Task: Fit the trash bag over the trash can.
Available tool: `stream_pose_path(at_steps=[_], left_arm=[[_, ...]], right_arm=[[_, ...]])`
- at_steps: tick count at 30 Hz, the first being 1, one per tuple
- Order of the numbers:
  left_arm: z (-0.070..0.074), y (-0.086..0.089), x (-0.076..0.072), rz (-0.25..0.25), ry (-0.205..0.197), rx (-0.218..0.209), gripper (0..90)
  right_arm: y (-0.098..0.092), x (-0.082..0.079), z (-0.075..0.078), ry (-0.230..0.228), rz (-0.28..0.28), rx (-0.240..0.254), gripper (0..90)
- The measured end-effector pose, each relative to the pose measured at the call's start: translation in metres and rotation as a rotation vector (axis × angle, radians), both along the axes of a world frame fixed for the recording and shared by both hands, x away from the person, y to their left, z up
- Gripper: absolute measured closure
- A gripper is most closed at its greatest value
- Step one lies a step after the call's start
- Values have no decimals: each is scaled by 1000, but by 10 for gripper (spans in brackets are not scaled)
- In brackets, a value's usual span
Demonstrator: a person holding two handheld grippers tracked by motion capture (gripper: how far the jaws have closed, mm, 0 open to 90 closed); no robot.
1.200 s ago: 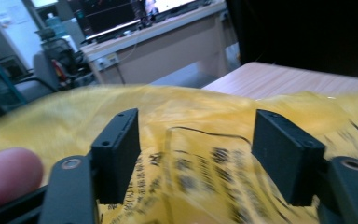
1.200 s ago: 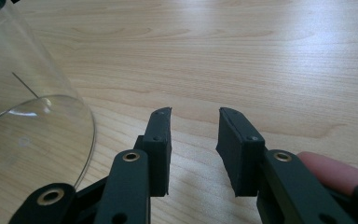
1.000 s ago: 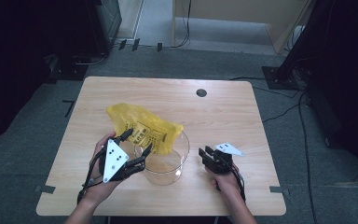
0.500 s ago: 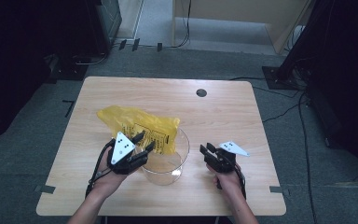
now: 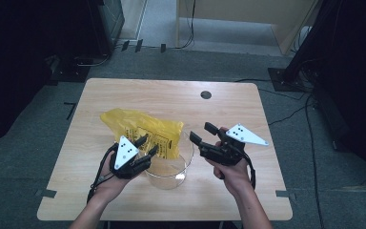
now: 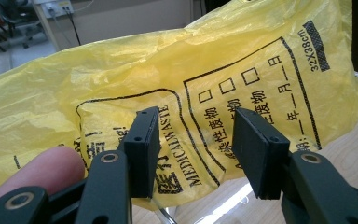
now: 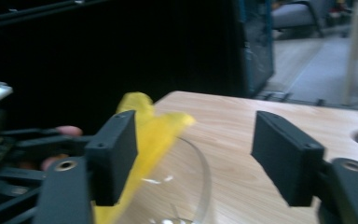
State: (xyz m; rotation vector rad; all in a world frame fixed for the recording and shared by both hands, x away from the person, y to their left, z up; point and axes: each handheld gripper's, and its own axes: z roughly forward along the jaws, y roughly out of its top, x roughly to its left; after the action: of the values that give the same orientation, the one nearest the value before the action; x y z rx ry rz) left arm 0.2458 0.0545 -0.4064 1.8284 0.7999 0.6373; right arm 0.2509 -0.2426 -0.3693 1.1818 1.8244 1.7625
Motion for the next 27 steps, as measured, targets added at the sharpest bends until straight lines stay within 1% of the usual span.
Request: stream_pose_path(at_steps=[3,5,7,10,12,13,15,16,18,19,22,23,24,26,27], left_arm=[[0,0,0,-1,1,-2,514],[0,0,1,-3,1,-2,514],[0,0,1,-3,0,-2,514],[0,0,1,-3,0,-2,514],[0,0,1,-2,1,-1,514],[0,0,1,-2,1,-1,514],[0,0,1,-4,0,0,514],[0,0,1,-4,1,1,514],[0,0,1,-6,1,3,514],[0,0,1,-6,1,2,514],[-1,0,1,-9,2,1,513],[0,0,1,-10,0,4,512],[0,1,1,-9,-2,4,510],[0,2,0,-9,-5,-6,503],[0,4,0,-13,-6,-18,494]], right_arm=[[8,-3,10,-18,33,5,247],[12,-4,15,-18,50,9,215],[16,-4,17,-15,59,-1,186],[21,0,16,12,78,-23,181],[26,3,13,46,83,-53,203],[29,5,10,59,78,-75,237],[35,11,5,108,67,-110,301],[36,13,2,129,70,-120,363],[39,18,-3,143,99,-122,444],[41,19,-5,149,111,-124,504],[47,19,-8,127,123,-166,792],[49,19,-9,116,115,-178,865],[49,19,-10,115,111,-190,896],[49,18,-12,110,103,-196,900],[48,18,-13,112,104,-198,900]])
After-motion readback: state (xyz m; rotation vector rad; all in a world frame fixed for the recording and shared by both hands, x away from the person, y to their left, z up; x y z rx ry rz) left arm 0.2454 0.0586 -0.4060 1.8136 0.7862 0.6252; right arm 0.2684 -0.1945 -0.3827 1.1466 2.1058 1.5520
